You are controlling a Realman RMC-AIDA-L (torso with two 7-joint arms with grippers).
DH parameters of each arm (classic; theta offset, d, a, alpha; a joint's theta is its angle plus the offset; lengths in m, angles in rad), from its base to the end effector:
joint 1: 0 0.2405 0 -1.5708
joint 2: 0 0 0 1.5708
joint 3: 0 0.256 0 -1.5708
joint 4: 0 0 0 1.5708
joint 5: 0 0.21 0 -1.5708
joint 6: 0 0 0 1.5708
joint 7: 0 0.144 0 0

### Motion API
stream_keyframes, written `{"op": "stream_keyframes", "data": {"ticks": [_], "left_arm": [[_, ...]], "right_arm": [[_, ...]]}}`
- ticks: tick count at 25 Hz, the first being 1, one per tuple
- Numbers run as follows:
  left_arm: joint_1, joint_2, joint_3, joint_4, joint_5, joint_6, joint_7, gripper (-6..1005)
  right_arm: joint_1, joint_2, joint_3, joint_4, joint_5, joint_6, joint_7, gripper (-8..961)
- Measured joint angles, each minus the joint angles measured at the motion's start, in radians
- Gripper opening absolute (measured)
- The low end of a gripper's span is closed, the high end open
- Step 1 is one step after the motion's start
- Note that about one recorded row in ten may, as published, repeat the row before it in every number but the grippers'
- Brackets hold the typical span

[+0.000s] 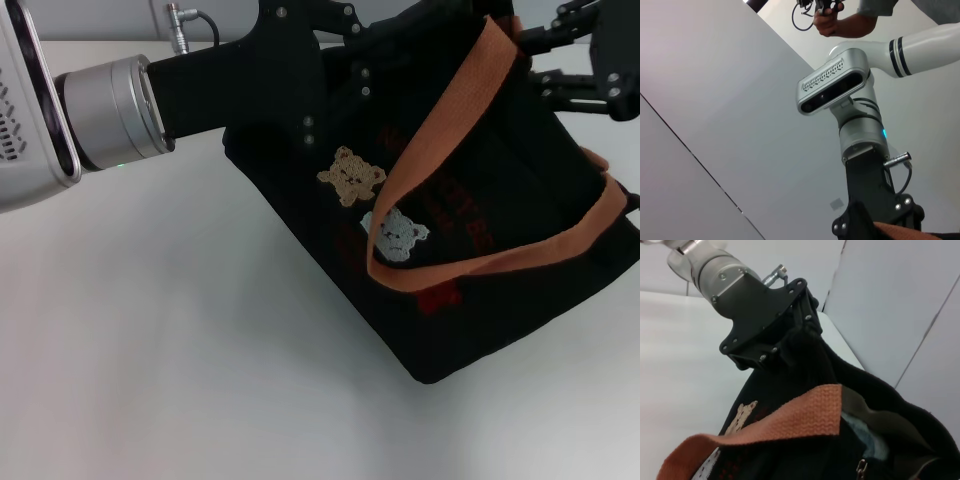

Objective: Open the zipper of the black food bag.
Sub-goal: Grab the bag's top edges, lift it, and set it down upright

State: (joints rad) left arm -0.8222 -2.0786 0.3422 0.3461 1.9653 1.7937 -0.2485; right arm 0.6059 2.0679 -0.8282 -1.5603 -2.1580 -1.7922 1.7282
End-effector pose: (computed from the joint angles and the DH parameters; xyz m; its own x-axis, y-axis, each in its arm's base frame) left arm -0.1596 0.3560 -0.0044 0.5105 -0.7071 0.4894 -0.3213 -0.6847 -0.6542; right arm 0.1363 0.3498 0.1102 0.9921 0.0690 -0.1052 0.0232 -0.9222 -0.3861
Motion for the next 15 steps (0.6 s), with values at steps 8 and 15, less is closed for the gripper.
{"op": "stream_keyframes", "data": {"ticks": [8, 15], "left_arm": [[0.0, 0.0, 0.0, 0.002, 0.0, 0.003, 0.0, 121], [-0.001, 0.0, 0.002, 0.002, -0.001, 0.006, 0.0, 121]], "right_arm": [[0.011, 0.001, -0.044, 0.018, -0.012, 0.026, 0.0, 403], [-0.016, 0.013, -0.13, 0.016, -0.013, 0.145, -0.007, 397]]}}
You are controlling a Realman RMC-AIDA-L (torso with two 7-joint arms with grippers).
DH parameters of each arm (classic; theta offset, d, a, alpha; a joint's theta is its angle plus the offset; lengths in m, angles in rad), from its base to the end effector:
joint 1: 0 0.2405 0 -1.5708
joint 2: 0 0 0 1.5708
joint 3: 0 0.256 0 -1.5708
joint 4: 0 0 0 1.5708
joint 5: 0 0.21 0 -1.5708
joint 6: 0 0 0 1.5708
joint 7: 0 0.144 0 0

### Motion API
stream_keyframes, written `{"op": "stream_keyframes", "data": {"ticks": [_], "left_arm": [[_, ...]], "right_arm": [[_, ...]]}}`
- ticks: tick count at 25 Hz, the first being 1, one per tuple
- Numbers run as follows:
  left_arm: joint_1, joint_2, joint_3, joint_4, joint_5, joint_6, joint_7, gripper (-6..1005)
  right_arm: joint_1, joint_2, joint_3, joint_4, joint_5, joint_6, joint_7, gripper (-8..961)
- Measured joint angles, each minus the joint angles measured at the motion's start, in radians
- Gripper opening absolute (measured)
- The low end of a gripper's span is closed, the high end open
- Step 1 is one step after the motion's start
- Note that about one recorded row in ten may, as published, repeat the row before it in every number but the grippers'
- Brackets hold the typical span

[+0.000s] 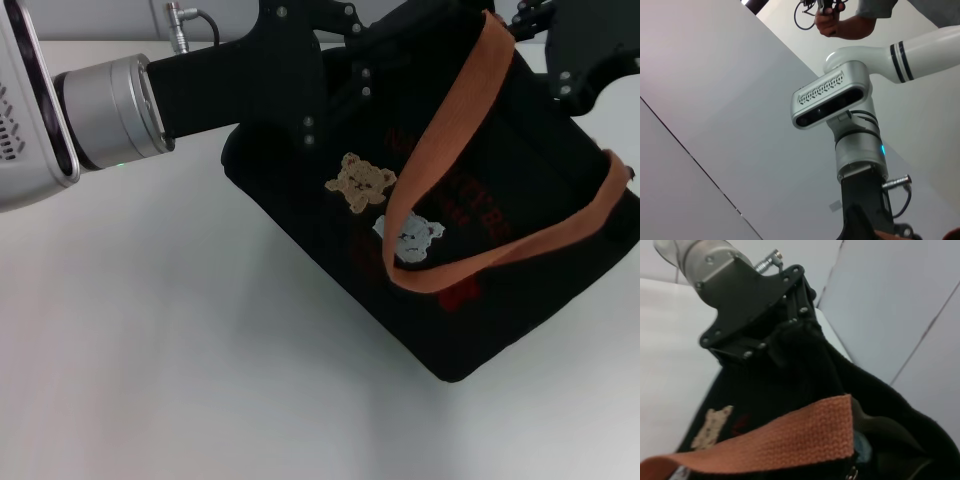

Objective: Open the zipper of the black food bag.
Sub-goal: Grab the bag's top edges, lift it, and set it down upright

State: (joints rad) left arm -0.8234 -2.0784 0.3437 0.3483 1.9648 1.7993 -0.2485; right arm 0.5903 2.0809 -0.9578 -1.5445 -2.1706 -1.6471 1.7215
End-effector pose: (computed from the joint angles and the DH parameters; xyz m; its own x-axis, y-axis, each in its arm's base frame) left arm -0.1588 0.3557 -0.0039 0.5053 -0.7099 0.4906 -0.3253 -0.6833 -0.6537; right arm 0.1272 0.3611 0.0876 0.9919 0.1032 -0.0740 0.0635 -0.9077 -0.4147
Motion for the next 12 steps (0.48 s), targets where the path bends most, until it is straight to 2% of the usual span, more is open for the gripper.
{"op": "stream_keyframes", "data": {"ticks": [4, 12], "left_arm": [[0.001, 0.0, 0.001, 0.0, 0.0, 0.001, 0.0, 121], [0.002, 0.001, 0.001, 0.0, 0.0, 0.004, 0.0, 122]], "right_arm": [[-0.035, 0.002, -0.071, -0.023, 0.002, 0.088, -0.001, 393], [-0.047, 0.004, -0.102, -0.04, 0.012, 0.104, -0.011, 364]]}}
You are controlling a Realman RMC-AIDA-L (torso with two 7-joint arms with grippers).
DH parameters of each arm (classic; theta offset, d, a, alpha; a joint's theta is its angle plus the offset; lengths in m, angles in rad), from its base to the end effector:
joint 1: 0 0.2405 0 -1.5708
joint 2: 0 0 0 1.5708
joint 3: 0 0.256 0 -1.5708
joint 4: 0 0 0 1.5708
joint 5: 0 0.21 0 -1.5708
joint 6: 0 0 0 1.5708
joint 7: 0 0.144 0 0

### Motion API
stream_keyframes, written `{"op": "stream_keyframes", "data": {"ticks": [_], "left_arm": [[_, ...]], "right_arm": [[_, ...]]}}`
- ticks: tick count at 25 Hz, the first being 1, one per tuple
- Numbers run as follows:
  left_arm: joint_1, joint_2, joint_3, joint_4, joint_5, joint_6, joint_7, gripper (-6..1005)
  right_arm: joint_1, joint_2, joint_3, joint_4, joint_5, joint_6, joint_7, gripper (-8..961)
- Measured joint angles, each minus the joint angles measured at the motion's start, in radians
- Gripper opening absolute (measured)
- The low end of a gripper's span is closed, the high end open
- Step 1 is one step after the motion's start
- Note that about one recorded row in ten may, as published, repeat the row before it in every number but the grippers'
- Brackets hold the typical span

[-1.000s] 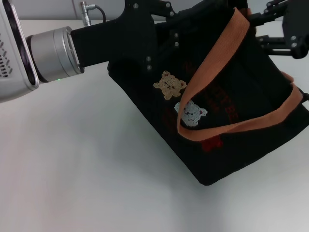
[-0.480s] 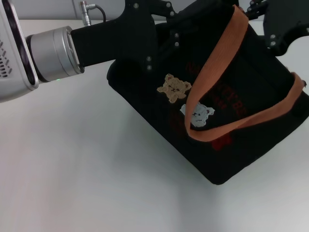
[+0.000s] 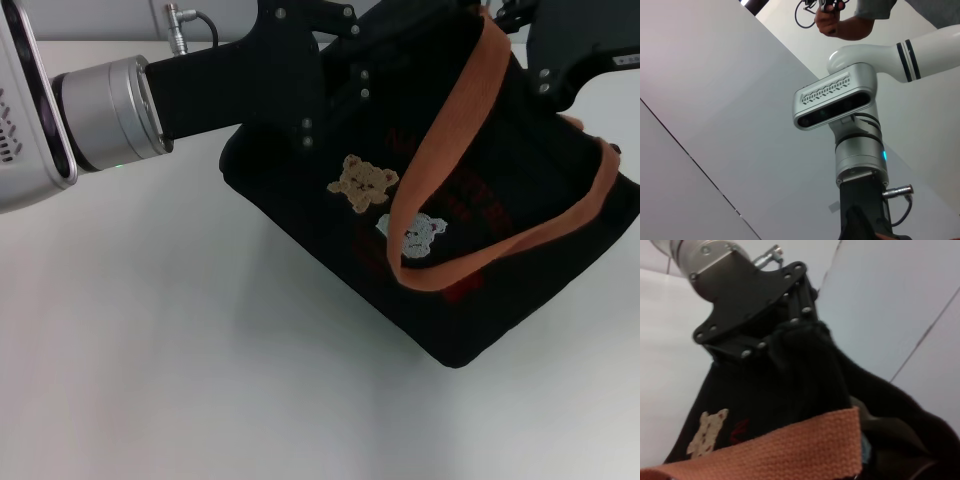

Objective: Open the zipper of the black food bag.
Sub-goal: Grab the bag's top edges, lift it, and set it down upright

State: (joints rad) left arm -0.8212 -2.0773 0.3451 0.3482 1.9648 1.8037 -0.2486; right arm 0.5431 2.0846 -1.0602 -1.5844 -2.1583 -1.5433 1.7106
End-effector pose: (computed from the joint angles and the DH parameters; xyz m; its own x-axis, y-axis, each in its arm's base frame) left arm -0.1595 0.3549 -0.0034 0.5038 -0.7097 0.4924 -0.3261 -0.6841 -0.6524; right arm 0.1212 0.3607 0.0774 0.9870 0.1538 -0.0469 0.1160 -0.8830 -0.4548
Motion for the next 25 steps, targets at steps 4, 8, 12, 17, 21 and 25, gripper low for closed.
{"op": "stream_keyframes", "data": {"ticks": [4, 8, 12, 17, 21, 25], "left_arm": [[0.0, 0.0, 0.0, 0.0, 0.0, 0.0, 0.0, 122], [0.0, 0.0, 0.0, 0.0, 0.0, 0.0, 0.0, 122], [0.0, 0.0, 0.001, 0.0, 0.0, 0.0, 0.0, 122], [0.001, 0.0, 0.002, 0.0, 0.0, 0.0, 0.0, 122], [0.0, -0.001, 0.002, 0.0, 0.0, 0.001, 0.0, 122], [0.0, -0.001, 0.002, 0.0, 0.0, 0.001, 0.0, 122]], "right_arm": [[-0.021, 0.002, -0.035, -0.013, 0.008, 0.025, -0.031, 330], [-0.051, 0.003, -0.077, -0.023, 0.029, 0.076, -0.062, 293], [-0.055, 0.003, -0.102, -0.017, 0.031, 0.093, -0.075, 222], [-0.045, 0.0, -0.114, 0.002, 0.031, 0.098, -0.082, 112], [-0.041, -0.002, -0.12, 0.014, 0.028, 0.099, -0.083, 61], [-0.031, -0.003, -0.121, 0.026, 0.019, 0.096, -0.083, 9]]}}
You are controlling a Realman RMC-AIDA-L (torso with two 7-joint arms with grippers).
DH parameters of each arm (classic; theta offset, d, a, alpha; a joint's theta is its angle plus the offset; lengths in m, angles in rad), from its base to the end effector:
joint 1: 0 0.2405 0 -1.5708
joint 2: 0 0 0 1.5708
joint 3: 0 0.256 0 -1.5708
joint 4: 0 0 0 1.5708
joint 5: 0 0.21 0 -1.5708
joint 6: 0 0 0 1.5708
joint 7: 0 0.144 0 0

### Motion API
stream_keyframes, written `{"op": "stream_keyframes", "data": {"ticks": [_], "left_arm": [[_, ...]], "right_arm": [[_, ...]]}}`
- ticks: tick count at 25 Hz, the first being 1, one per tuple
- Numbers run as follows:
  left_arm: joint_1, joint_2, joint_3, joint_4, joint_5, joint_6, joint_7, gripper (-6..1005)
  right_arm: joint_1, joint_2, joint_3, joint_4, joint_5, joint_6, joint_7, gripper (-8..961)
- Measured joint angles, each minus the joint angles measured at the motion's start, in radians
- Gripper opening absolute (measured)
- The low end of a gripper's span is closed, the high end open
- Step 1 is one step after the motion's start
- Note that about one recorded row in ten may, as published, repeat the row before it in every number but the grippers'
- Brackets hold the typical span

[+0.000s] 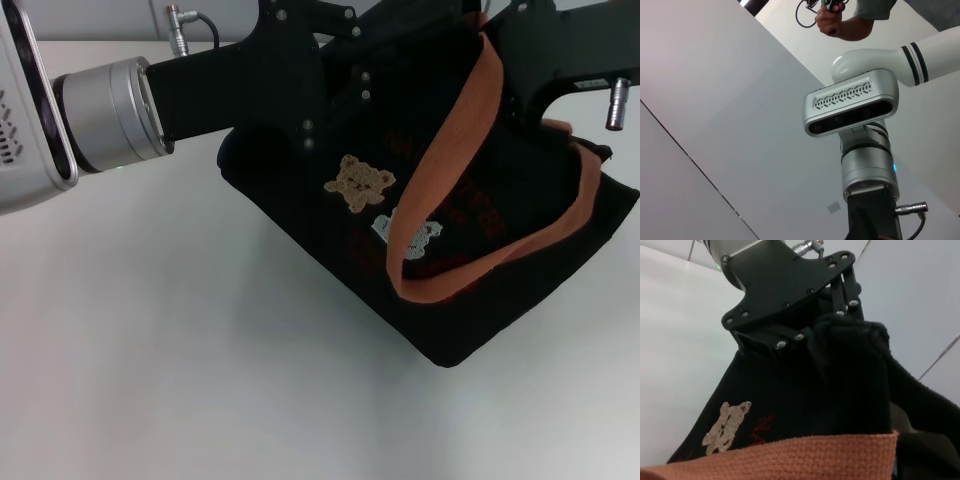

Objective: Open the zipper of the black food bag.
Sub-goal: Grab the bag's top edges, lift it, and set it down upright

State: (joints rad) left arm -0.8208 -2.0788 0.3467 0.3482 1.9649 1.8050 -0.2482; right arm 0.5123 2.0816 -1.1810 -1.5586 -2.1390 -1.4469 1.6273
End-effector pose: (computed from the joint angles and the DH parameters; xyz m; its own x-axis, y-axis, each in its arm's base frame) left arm -0.1593 0.3543 -0.0041 0.5024 -0.7094 0.4943 -0.3268 -0.6851 -0.6510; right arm 0.1192 0.3603 0.0544 0.9699 0.2434 -0.0061 0.2159 -0.8716 -0.4402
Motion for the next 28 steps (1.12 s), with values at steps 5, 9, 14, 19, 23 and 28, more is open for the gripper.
{"op": "stream_keyframes", "data": {"ticks": [5, 9, 14, 19, 23, 28], "left_arm": [[0.004, 0.0, 0.0, -0.001, -0.006, 0.001, 0.002, 122], [0.007, 0.0, -0.001, -0.005, -0.023, 0.001, 0.002, 122], [0.006, 0.0, -0.004, -0.01, -0.044, -0.013, 0.001, 122], [0.0, 0.0, -0.001, -0.011, -0.051, -0.024, -0.007, 122], [-0.001, 0.0, -0.001, -0.011, -0.053, -0.037, -0.009, 122], [0.001, -0.001, -0.004, -0.018, -0.072, -0.049, -0.01, 122]], "right_arm": [[0.017, -0.003, 0.003, 0.009, -0.007, -0.035, 0.0, -1], [0.036, -0.005, 0.044, -0.002, -0.027, -0.144, 0.005, 0], [0.036, -0.012, 0.112, -0.053, -0.05, -0.275, 0.015, -1], [0.026, -0.01, 0.161, -0.098, -0.084, -0.401, 0.022, 2], [0.008, -0.006, 0.187, -0.161, -0.139, -0.51, 0.045, 5], [-0.028, -0.003, 0.228, -0.225, -0.17, -0.64, 0.072, 8]]}}
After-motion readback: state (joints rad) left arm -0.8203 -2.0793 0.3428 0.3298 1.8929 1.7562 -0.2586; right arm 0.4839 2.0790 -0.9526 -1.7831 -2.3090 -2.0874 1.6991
